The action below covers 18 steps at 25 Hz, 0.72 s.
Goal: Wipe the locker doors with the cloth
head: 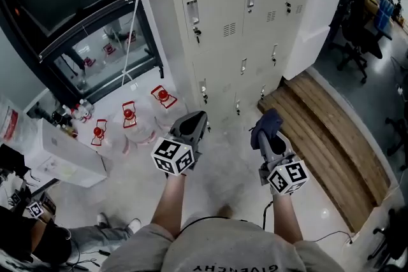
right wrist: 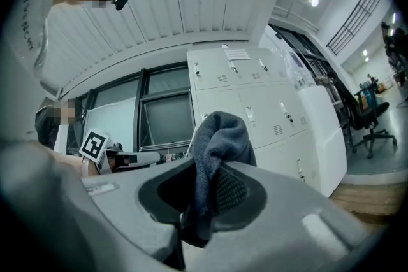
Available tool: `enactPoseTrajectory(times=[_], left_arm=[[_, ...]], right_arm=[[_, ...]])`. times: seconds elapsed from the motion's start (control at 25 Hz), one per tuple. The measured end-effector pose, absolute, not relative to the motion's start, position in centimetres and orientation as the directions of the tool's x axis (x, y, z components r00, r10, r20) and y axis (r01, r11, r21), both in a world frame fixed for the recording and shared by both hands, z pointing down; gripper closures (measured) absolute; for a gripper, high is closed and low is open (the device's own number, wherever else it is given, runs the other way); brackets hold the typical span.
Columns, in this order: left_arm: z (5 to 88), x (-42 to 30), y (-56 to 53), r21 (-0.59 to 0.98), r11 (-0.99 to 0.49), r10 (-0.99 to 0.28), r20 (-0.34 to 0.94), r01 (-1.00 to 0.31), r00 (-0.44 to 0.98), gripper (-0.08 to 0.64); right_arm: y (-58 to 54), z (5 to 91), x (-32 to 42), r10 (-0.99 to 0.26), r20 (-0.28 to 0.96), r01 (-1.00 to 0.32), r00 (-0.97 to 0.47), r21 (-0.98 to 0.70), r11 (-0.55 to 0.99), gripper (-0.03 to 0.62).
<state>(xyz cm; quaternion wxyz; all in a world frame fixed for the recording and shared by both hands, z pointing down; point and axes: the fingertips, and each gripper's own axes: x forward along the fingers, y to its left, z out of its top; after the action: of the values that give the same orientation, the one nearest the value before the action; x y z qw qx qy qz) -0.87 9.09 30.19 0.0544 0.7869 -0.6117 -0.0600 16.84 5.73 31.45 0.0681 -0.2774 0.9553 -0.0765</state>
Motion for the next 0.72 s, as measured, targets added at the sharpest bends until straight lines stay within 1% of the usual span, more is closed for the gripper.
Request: enactPoseTrajectory(times=[0.28,0.44,0.72], left_arm=[[30.9,-2.1,7.0,0.172,-0.223,-0.974,0.003,-0.959,0.227,0.561],[30.4,-3.0,5.8,0.172,-0.22,-0.975,-0.012,-0.96,0.221,0.561],[29.9,-6.4,2.7,0.154,-0.228,-0.973,-0.023,-0.961,0.228,0.561]], right_arm=[[4.2,31.7,16.3,-0.538,-0.084,-0.514,-0.839,-0.203,0.833,0.537],[3.1,32.2,15.8,-0.548,-0.08,-0.521,-0.833,-0.223,0.824,0.537],[0.4,32.0,12.1,-0.556,-0.083,-0.528,-0.827,-0.221,0.82,0.537]])
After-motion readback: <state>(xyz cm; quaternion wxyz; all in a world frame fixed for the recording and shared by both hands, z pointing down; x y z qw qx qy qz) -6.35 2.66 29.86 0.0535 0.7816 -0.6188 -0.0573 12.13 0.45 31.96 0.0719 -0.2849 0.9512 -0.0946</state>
